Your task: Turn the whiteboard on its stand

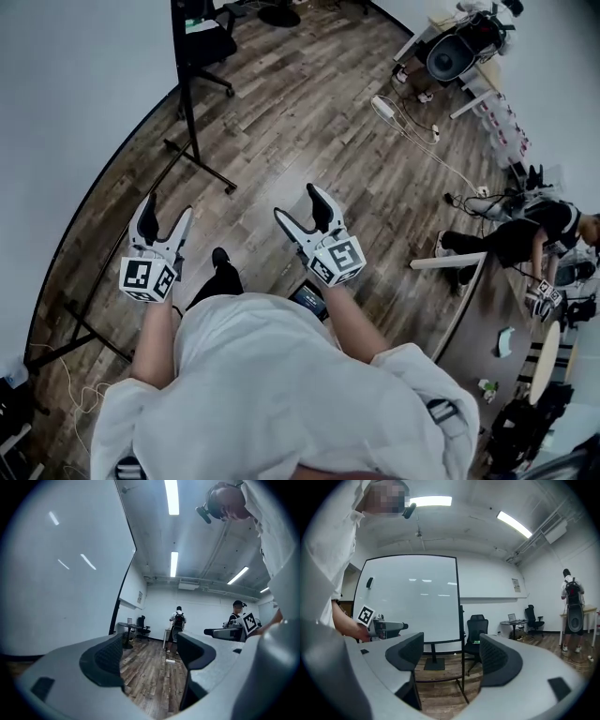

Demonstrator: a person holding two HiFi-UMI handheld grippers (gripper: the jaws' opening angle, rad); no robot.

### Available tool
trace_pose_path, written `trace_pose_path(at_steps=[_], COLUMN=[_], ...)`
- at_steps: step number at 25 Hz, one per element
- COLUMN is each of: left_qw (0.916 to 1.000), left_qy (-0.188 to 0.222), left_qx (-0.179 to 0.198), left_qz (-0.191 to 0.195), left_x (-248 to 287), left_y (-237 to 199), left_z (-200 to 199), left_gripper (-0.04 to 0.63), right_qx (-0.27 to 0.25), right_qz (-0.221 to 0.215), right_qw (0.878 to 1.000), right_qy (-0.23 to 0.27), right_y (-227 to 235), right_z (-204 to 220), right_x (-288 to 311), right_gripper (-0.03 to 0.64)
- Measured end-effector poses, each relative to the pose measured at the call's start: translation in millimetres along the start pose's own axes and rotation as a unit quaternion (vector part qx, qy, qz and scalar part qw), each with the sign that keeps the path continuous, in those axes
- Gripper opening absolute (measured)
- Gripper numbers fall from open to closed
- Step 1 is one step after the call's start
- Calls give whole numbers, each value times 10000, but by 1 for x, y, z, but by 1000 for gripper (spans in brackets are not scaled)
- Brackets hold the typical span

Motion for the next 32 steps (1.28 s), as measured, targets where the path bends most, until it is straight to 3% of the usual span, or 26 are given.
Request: trace_pose_path(at_steps=[9,15,20,25,32], left_qw=[9995,9979,9937,9802,9458], left_qy=[181,287,271,292,430], left_qx=[122,36,113,203,107], left_qz=[-223,-578,-1082,-1948,-3217], left_x=[134,165,167,166,190], left_y=[-100,-153,-158,-154,-146], left_z=[-28,-23,-37,-38,-33], left_gripper=[348,348,348,348,348], right_qx=[-226,-340,-106,57,15], right_qz=[-628,-1254,-1943,-2723,-3696], right_qw=[9978,9915,9807,9619,9290], right_qy=[-16,34,187,252,173], right_y=[99,131,162,200,264], right_z=[-27,-30,-51,-50,-47], right_x=[179,278,331,380,465], right_gripper=[367,367,367,367,367])
Point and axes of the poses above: the fingertips, and each gripper's own axes: x forward along the fingers, y to its right, z out of its underside, the point moved 6 cm from there along -x, backward along the fingers, and after that the axes turned 13 degrees about -z, right-handed, at the moved point
